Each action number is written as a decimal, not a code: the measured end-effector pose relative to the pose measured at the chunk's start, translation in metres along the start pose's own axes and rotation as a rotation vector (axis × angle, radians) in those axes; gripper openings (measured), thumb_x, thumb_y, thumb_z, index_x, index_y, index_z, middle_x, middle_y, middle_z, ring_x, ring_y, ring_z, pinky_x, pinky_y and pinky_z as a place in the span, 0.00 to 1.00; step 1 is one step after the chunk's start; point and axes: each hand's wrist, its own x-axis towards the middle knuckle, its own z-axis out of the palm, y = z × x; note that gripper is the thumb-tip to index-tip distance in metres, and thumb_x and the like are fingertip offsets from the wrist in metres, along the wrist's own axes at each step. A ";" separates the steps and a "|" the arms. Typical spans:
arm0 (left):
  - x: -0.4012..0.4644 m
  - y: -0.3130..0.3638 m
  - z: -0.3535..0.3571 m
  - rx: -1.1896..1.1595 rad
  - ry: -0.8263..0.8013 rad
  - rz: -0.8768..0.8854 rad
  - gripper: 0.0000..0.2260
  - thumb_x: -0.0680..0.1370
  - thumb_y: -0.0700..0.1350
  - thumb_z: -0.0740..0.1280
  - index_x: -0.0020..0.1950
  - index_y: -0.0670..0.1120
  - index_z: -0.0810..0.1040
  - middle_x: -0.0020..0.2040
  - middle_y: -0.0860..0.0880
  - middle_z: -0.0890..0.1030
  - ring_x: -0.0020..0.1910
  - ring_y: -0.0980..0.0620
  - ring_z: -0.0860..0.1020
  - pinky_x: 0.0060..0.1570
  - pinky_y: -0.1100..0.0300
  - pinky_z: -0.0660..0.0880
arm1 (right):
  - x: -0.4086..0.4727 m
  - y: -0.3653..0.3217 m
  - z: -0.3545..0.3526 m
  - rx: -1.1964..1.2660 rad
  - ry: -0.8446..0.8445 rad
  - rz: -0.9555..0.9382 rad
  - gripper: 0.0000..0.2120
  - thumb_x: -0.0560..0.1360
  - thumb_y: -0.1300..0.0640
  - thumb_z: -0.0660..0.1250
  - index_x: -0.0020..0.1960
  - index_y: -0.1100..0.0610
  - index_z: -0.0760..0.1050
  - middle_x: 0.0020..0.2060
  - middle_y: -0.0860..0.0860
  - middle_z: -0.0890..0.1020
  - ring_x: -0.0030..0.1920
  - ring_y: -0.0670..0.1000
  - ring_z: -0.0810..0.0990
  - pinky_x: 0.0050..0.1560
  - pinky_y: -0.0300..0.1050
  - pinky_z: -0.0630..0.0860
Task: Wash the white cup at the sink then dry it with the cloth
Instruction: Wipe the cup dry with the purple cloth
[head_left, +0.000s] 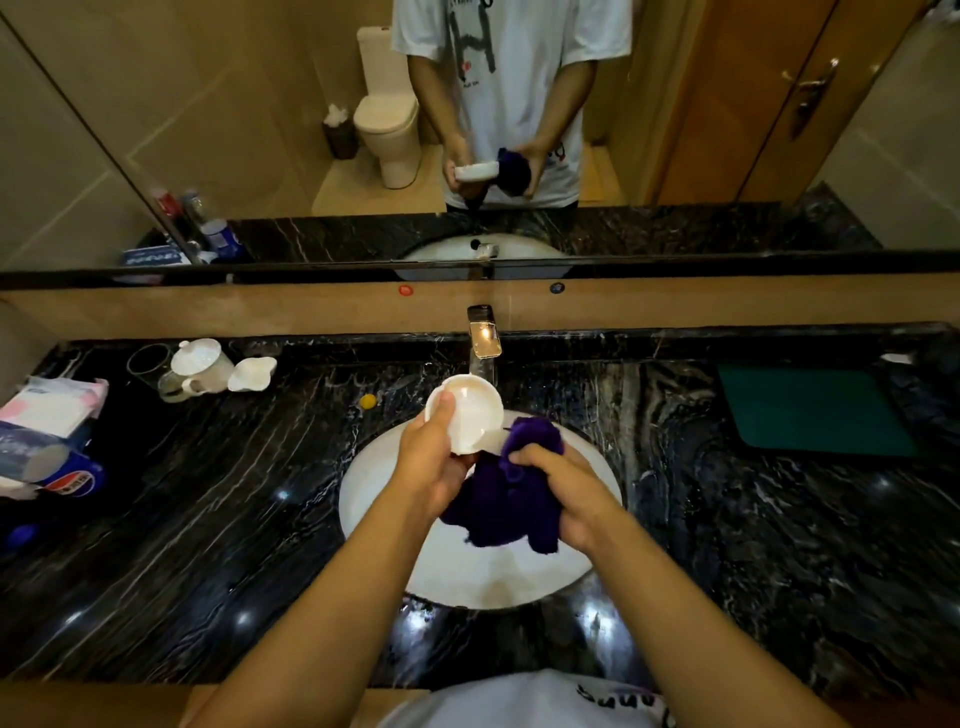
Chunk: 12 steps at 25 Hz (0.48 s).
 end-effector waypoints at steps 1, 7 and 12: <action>0.001 0.003 -0.006 -0.057 -0.003 -0.021 0.15 0.84 0.48 0.65 0.67 0.41 0.75 0.60 0.36 0.81 0.56 0.37 0.82 0.45 0.45 0.84 | 0.000 -0.005 -0.006 0.003 0.006 -0.053 0.16 0.72 0.67 0.71 0.59 0.58 0.80 0.48 0.62 0.86 0.44 0.58 0.87 0.42 0.52 0.83; -0.011 0.000 -0.011 0.376 -0.223 0.004 0.14 0.83 0.50 0.67 0.63 0.42 0.80 0.57 0.33 0.84 0.51 0.37 0.83 0.43 0.46 0.79 | 0.001 -0.038 -0.001 0.021 -0.077 -0.122 0.22 0.74 0.54 0.72 0.67 0.56 0.76 0.52 0.59 0.85 0.48 0.56 0.85 0.44 0.54 0.82; -0.024 -0.007 0.016 0.375 -0.159 0.285 0.09 0.81 0.45 0.67 0.57 0.46 0.85 0.53 0.39 0.87 0.53 0.39 0.84 0.52 0.44 0.80 | 0.000 -0.023 0.029 -0.206 0.090 -0.420 0.27 0.66 0.67 0.77 0.62 0.55 0.74 0.48 0.54 0.86 0.42 0.50 0.86 0.39 0.44 0.82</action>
